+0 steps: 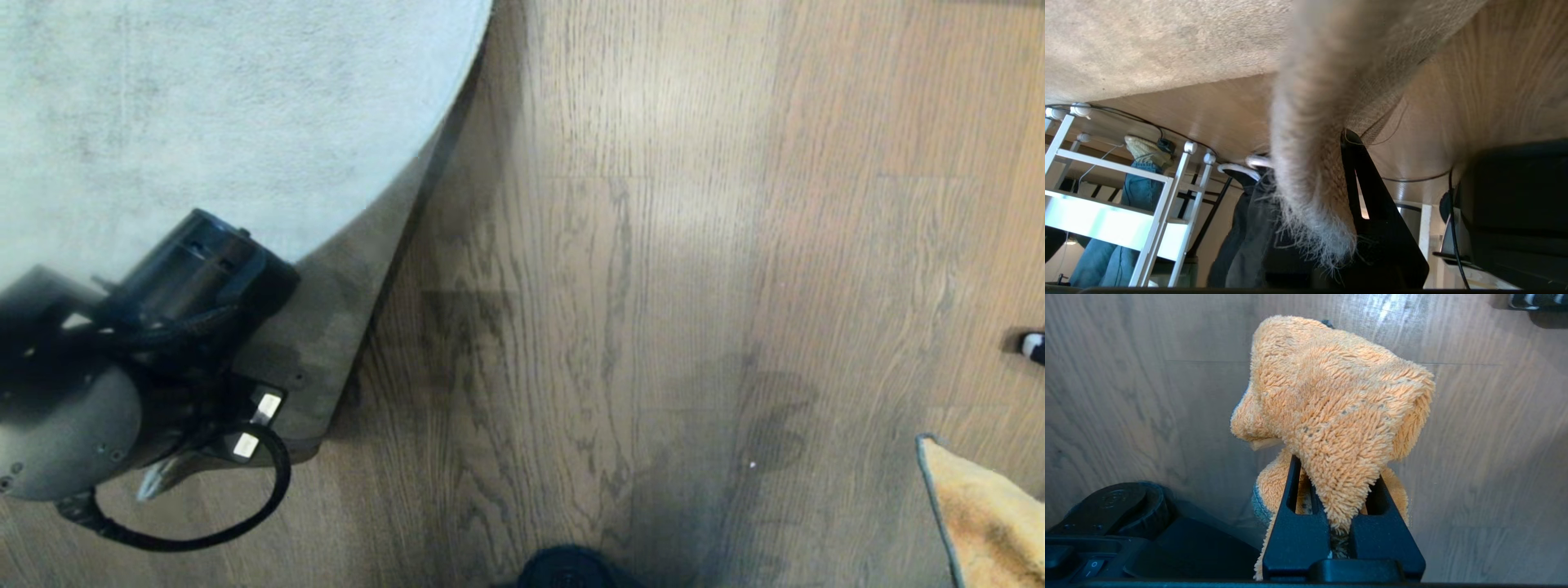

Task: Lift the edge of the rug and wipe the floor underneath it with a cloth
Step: Lift up the carpet

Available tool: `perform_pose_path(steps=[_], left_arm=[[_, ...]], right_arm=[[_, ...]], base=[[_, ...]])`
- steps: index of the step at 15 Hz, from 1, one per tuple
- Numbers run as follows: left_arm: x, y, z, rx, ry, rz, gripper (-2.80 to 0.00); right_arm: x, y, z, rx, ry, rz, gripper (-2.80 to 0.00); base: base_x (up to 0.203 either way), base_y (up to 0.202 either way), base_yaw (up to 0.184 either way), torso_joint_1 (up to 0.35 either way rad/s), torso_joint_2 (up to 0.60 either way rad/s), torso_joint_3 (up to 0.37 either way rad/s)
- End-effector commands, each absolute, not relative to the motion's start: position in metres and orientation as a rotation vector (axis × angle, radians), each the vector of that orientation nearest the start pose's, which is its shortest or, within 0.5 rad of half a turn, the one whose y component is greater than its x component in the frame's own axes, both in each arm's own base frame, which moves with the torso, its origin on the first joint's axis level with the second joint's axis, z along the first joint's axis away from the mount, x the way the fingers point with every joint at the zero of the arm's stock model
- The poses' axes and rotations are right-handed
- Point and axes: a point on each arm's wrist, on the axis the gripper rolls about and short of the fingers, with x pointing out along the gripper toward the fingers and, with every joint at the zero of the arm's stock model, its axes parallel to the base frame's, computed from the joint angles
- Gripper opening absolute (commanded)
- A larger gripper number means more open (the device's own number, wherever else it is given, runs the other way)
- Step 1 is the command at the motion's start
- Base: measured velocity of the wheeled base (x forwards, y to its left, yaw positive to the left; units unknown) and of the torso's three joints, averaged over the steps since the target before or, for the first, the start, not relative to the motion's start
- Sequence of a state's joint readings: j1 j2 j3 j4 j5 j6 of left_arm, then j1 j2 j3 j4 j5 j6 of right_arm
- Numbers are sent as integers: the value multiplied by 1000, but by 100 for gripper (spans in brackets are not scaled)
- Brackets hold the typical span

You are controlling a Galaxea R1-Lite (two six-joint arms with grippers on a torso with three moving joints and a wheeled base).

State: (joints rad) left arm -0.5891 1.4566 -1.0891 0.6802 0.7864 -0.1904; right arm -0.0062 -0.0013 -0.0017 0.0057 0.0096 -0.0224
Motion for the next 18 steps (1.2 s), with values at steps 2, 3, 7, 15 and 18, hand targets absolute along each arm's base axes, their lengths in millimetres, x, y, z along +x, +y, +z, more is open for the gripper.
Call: perform_pose_path(steps=[2,3,7,15,18], left_arm=[[177,-99,223,490,783,256,-280],[177,-99,224,489,781,255,-280],[172,-95,228,482,761,267,-280],[149,-70,253,504,667,337,-280],[137,-60,262,500,626,366,-280]], right_arm=[[-23,0,75,-22,5,4,-280],[-23,0,75,-23,5,5,-280],[-23,0,75,-22,5,3,-280],[-23,0,75,-23,5,3,-280],[-23,0,75,-23,5,3,-280]], base=[[0,0,0,0,0,0],[0,0,0,0,0,0],[0,0,0,0,0,0],[0,0,0,0,0,0],[0,0,0,0,0,0]])
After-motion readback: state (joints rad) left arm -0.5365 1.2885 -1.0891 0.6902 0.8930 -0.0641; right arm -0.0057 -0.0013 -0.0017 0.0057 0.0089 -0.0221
